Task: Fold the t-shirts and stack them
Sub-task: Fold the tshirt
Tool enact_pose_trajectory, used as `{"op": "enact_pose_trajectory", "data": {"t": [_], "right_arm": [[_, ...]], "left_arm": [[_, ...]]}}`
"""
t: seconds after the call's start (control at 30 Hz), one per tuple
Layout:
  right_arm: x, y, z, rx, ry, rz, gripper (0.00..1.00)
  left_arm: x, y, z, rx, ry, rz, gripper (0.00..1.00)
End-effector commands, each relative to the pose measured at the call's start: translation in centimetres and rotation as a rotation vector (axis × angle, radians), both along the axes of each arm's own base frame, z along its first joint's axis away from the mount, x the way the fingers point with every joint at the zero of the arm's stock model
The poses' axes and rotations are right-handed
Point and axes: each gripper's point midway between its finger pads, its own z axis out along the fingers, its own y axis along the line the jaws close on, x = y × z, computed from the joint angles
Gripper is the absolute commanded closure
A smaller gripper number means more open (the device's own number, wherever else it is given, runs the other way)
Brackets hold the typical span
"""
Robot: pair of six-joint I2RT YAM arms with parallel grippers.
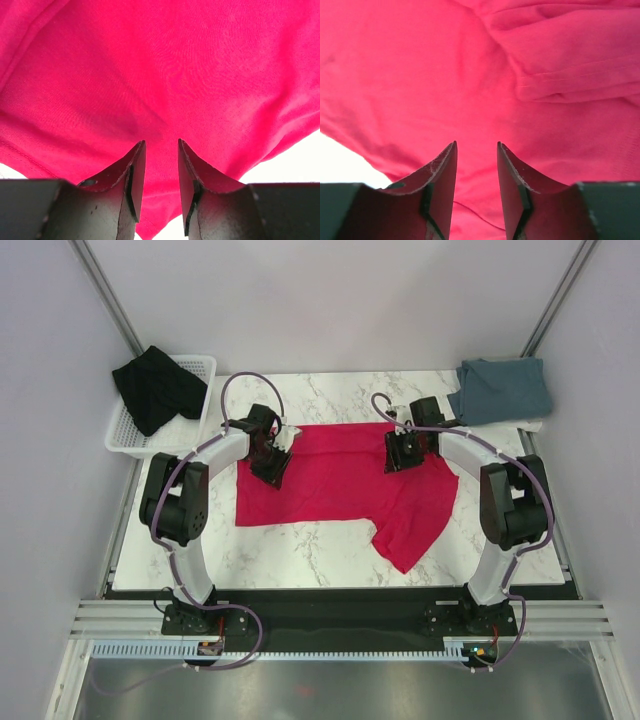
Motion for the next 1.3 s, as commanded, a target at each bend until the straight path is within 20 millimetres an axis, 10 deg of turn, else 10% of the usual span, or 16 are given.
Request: {"op": "enact_pose_trajectory", "data": {"t": [0.0,0.43,0.8,1.27], "right_arm": [[2.1,-0.7,1.3,-0.037,-0.075,-0.034,0.54],[7.0,-0.3,-0.7,-0.074,-0.093,-0.038,0.54],[6.4,-0.8,-1.2,-0.104,-0.084,-0.036,0.55],[6.3,-1.1,-0.8,-0.118,-0.096,-0.029,1.00]], "left_arm": [[1.2,-0.5,1.8,-0.024,-0.071,0.022,0.61],[1.2,-0.4,1.0,-0.010,-0.055,0.023,0.61],[1.8,-0.9,0.7,-0.023,-0.046,0.024,0.61],[2.1,-0.9,0.8,-0.025,-0.051,0.026,0.61]]}}
